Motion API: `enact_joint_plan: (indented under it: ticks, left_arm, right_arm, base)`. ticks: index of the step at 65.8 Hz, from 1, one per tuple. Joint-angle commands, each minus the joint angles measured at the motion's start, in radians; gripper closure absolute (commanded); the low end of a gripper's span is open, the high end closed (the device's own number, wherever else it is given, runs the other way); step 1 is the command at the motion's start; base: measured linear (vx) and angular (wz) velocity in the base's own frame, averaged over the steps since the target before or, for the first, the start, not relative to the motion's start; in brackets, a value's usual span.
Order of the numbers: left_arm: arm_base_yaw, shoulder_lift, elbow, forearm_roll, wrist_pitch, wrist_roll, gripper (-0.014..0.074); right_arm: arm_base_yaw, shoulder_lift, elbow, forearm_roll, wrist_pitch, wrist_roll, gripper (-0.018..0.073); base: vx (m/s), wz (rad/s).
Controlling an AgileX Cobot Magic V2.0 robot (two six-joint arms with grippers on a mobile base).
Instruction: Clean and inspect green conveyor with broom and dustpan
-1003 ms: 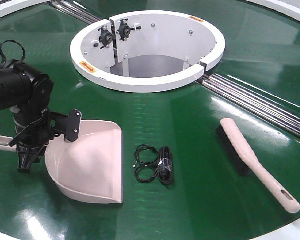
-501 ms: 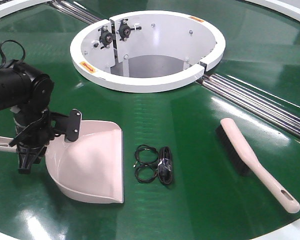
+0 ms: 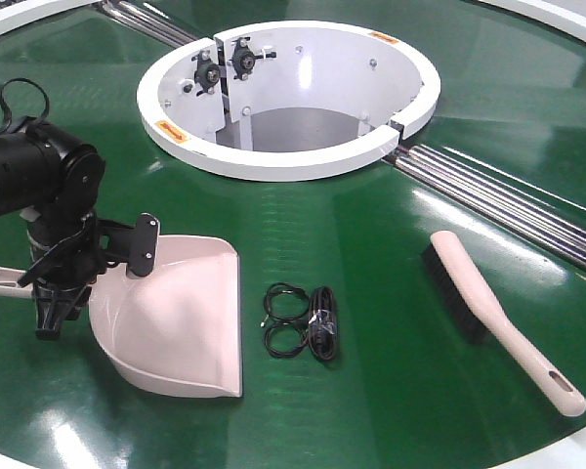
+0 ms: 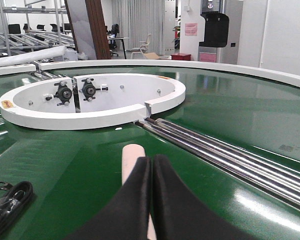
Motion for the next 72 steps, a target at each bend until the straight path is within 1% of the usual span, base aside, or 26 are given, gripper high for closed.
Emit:
enact_joint_plan:
  ticks: [1,68,72]
  left_arm:
    - [-0.004,-0.045,-0.027,-0.001,0.023,0.001,0.0604]
    - [-0.004,-0.045,-0.027,0.0,0.023,0.001,0.0603]
    - [-0.004,-0.045,-0.027,0.0,0.023,0.001,0.0603]
  right_arm:
    - [-0.003,-0.011,0.004,-0.004,-0.077,-0.001,0.0568]
    - [-0.003,-0.011,0.004,-0.004,-0.077,-0.001,0.0568]
    - [-0.003,-0.011,0.004,-0.011,-0.091,-0.02,0.0568]
  base:
    - [0.0,0.0]
    - [0.0,0.0]
    - [0.0,0.0]
